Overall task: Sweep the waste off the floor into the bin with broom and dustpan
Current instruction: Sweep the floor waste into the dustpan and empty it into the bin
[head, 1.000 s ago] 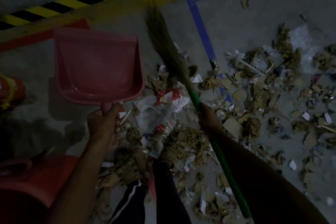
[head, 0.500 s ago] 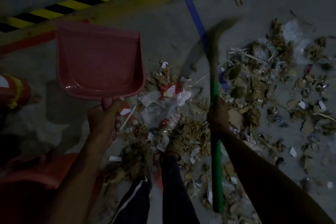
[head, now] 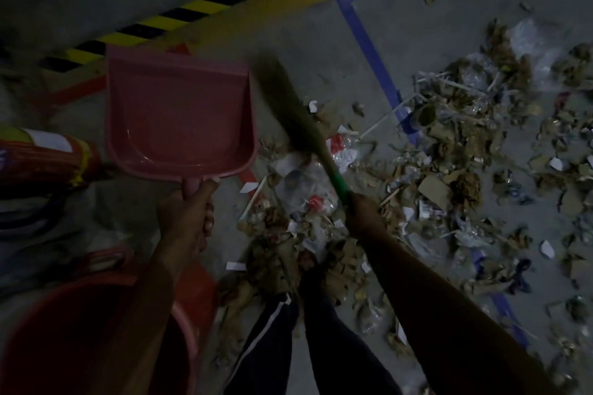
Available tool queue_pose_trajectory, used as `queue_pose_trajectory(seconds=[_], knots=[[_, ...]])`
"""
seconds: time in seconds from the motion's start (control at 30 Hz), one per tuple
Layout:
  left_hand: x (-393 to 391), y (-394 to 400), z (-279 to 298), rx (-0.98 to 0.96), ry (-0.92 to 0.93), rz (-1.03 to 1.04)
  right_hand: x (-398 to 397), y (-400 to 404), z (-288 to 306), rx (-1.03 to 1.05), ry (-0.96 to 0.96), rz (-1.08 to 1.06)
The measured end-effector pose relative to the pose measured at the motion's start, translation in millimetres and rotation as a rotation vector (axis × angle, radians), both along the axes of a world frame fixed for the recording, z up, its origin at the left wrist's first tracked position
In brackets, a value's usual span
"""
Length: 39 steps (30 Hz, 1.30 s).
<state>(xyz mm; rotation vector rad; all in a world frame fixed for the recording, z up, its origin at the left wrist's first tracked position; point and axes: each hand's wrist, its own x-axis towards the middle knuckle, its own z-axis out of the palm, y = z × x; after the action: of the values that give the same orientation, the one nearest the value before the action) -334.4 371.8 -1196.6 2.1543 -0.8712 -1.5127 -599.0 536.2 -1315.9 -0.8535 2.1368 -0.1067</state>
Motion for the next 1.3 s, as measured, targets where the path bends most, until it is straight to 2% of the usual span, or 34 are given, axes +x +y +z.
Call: queue_pose_trajectory(seconds=[0.17,0.3,0.37,0.47,0.63,0.87,1.07,1.17,1.3], knots=[[7,21,-8,0.001,-0.009,0.04,-38,55,6,0.152,0.106,-0.222],[9,44,-13,0.043,0.052,0.054,-65,79,10,0.21,0.104,-0.459],[9,53,-14,0.037,0.071,0.104,-72,81,13,0.187,0.111,-0.58],[10,65,-13,0.038,0.068,0.176,-66,84,23,0.049,0.048,-0.638],[10,86,-8,0.029,0.066,0.232,-22,89,44,-0.196,-0.157,-0.567],[24,120,-13,0.084,0.109,0.225,70,72,42,-0.204,-0.329,-0.23],[29,157,-27,-0.029,0.071,0.335,119,68,13,-0.071,-0.36,0.118],[33,168,-33,-0.009,0.051,0.354,107,79,1,0.017,-0.349,0.021],[33,176,-37,0.07,0.039,0.335,52,105,-7,0.013,-0.189,0.013]])
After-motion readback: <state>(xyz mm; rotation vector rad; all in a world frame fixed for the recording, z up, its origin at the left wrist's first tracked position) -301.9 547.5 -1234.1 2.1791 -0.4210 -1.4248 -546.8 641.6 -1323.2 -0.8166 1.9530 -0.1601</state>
